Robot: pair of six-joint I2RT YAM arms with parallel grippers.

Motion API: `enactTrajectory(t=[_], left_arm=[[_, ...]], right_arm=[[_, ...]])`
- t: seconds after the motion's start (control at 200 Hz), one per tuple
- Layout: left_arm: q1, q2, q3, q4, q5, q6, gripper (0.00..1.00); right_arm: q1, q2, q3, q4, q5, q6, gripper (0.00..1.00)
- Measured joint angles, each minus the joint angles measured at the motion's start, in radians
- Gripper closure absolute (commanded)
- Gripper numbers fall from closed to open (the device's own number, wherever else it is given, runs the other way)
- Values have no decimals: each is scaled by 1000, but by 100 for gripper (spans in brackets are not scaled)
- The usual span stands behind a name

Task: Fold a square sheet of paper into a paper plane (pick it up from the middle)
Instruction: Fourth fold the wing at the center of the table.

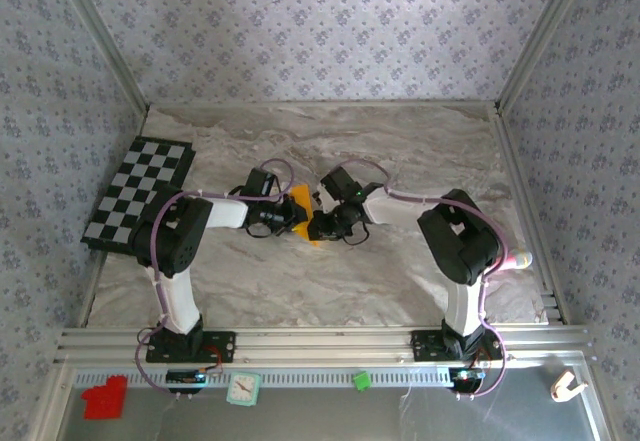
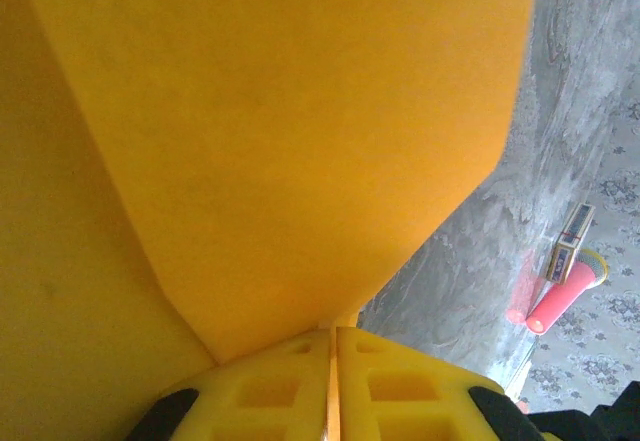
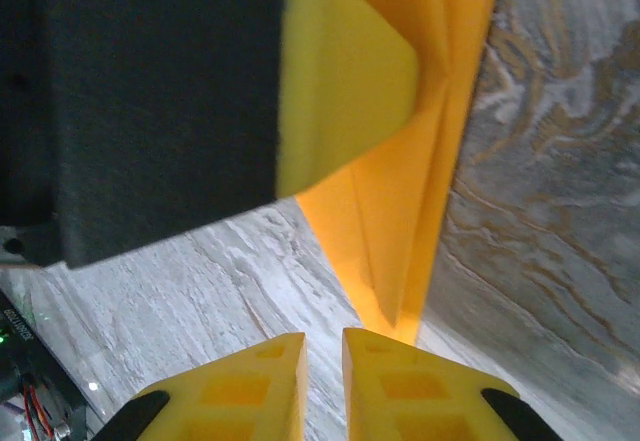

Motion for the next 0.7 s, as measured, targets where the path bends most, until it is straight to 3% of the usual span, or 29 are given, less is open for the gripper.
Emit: enactTrajectory(t=[0.255, 0.44, 0.7], left_arm=[[0, -1, 7, -8, 0, -16, 88], [3, -24, 27, -38, -2, -10, 81], [50, -105, 42, -42, 2, 56, 78]], right_arm=[[0, 62, 11, 4, 8, -3, 84], [-11, 62, 10, -2, 5, -26, 84], [-69, 53, -32, -21, -106, -114, 85]])
